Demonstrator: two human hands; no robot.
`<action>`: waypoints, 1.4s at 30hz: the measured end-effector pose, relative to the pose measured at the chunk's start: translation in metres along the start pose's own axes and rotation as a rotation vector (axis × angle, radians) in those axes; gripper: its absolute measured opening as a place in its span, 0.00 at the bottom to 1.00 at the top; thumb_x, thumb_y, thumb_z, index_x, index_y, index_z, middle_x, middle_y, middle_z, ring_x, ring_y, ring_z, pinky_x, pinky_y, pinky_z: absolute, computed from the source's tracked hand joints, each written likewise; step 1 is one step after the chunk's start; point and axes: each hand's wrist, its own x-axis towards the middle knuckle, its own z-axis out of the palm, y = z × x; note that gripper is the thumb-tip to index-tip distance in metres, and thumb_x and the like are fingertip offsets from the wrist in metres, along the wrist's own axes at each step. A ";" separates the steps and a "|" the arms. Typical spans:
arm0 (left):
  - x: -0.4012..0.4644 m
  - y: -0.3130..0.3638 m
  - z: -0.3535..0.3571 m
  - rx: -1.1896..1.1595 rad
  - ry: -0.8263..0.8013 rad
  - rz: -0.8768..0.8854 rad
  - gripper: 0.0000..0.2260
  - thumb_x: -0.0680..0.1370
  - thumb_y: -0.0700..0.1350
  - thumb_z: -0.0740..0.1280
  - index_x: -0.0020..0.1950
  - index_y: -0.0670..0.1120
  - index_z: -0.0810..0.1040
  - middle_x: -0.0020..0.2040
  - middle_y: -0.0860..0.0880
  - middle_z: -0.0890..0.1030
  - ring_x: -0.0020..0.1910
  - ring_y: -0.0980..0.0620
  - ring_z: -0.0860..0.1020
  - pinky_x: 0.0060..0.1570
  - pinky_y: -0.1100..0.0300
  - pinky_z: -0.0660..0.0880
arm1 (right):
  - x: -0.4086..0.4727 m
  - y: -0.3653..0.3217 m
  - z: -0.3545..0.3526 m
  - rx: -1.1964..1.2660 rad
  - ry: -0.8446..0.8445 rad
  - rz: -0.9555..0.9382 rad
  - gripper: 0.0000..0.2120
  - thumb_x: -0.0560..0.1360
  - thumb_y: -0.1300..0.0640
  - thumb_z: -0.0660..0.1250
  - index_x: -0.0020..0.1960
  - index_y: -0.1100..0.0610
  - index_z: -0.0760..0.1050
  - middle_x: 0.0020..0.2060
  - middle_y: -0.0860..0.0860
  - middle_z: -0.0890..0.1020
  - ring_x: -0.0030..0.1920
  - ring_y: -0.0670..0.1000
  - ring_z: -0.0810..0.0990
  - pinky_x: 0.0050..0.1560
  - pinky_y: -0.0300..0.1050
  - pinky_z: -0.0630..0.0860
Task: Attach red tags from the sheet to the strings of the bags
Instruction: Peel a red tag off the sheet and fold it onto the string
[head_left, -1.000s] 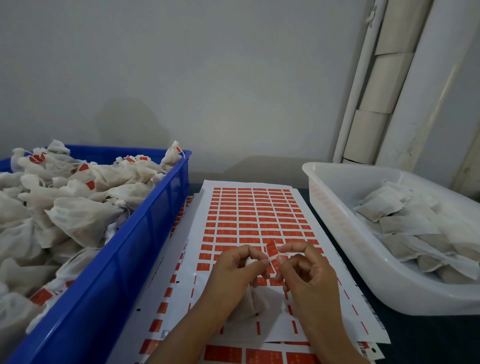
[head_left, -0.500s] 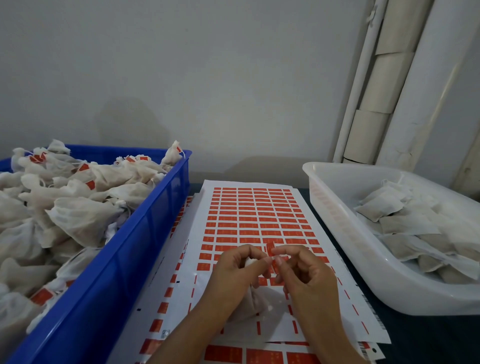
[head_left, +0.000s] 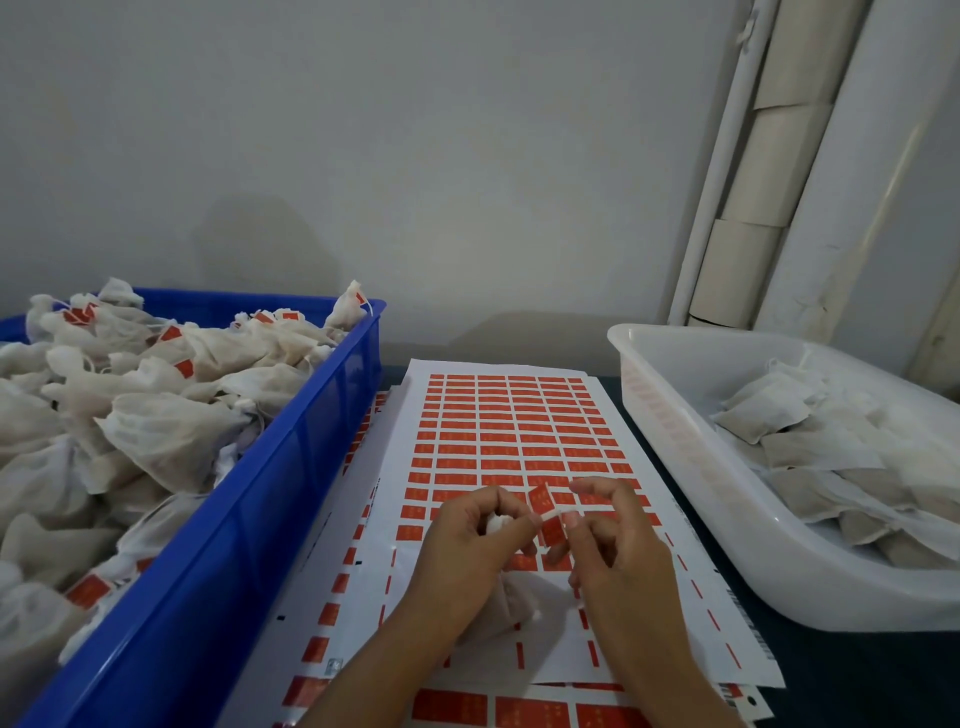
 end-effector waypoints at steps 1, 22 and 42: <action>0.000 0.000 0.000 0.000 0.002 0.000 0.06 0.75 0.43 0.67 0.38 0.48 0.77 0.30 0.59 0.79 0.32 0.64 0.78 0.31 0.76 0.71 | 0.000 0.000 -0.001 -0.031 -0.004 -0.009 0.12 0.73 0.44 0.56 0.56 0.42 0.66 0.39 0.43 0.81 0.35 0.39 0.80 0.43 0.33 0.77; 0.001 0.000 0.000 0.008 -0.034 0.014 0.07 0.76 0.43 0.67 0.38 0.49 0.78 0.30 0.60 0.78 0.32 0.64 0.77 0.31 0.75 0.71 | 0.009 0.009 -0.003 0.092 -0.065 0.007 0.01 0.75 0.55 0.65 0.44 0.52 0.75 0.42 0.46 0.80 0.46 0.44 0.79 0.46 0.27 0.71; 0.003 -0.002 -0.001 0.082 -0.076 0.044 0.06 0.75 0.43 0.68 0.38 0.51 0.78 0.34 0.61 0.79 0.37 0.65 0.78 0.33 0.76 0.71 | 0.012 0.007 -0.010 0.040 0.013 0.017 0.06 0.76 0.56 0.63 0.42 0.55 0.77 0.37 0.45 0.80 0.40 0.42 0.77 0.43 0.28 0.68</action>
